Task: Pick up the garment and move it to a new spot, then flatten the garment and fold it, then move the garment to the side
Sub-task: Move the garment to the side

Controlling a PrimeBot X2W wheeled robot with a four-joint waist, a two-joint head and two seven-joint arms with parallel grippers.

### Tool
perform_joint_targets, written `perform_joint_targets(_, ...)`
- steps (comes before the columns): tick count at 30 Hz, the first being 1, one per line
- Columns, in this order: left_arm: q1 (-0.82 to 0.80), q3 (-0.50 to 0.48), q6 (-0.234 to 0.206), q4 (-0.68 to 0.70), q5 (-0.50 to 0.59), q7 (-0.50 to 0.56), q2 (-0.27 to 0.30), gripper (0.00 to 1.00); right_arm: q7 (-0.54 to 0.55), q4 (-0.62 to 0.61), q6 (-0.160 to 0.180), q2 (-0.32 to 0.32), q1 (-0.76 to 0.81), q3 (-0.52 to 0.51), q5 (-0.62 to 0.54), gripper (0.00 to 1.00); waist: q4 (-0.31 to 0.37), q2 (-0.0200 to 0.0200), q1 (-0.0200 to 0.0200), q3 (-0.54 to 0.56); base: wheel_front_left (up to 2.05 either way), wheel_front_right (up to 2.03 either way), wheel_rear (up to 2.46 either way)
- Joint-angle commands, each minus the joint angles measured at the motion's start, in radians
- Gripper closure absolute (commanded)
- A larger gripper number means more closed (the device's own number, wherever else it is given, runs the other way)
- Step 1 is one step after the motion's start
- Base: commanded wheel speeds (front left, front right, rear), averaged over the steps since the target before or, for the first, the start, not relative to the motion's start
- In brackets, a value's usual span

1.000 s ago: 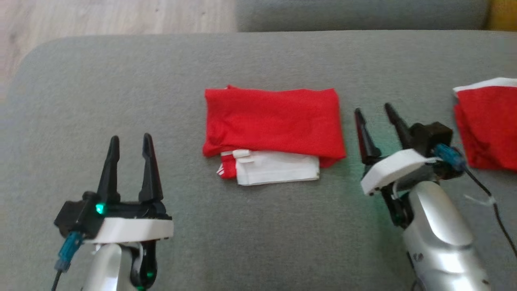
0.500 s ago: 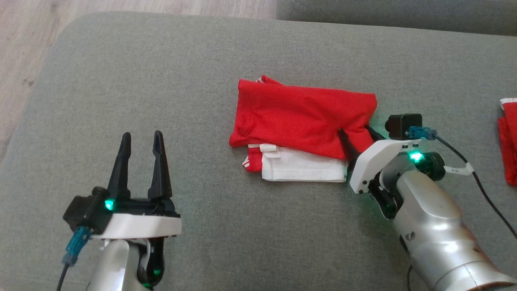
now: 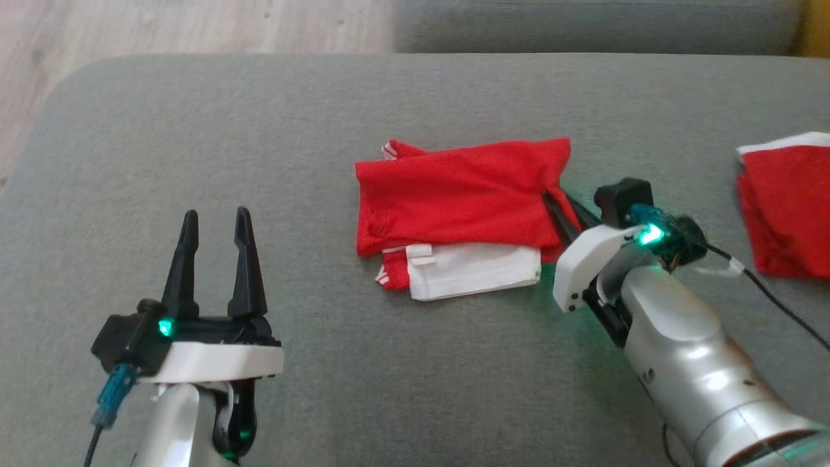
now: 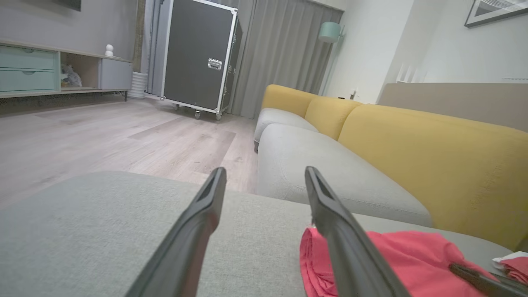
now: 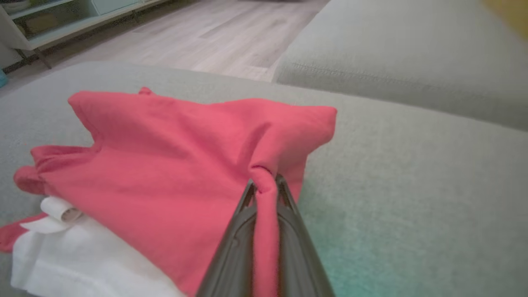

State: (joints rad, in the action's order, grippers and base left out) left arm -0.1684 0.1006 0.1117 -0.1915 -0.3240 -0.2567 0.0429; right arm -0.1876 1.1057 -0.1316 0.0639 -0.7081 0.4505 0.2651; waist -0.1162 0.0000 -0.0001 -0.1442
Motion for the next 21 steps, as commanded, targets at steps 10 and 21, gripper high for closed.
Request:
perform_joint_targets(10,-0.013,0.017,0.002,0.068,0.014,-0.005,0.007,0.0,-0.068,-0.085,0.001,0.083,-0.046,0.072,-0.176,1.0,0.152,0.0,0.0001,0.046,0.0,0.0,0.0)
perform_joint_targets(21,-0.052,0.068,0.001,0.085,0.023,-0.005,0.007,0.0,-0.025,-0.231,0.001,0.326,-0.106,0.182,-0.177,1.0,0.27,0.0,0.0001,-0.004,0.0,0.0,0.0)
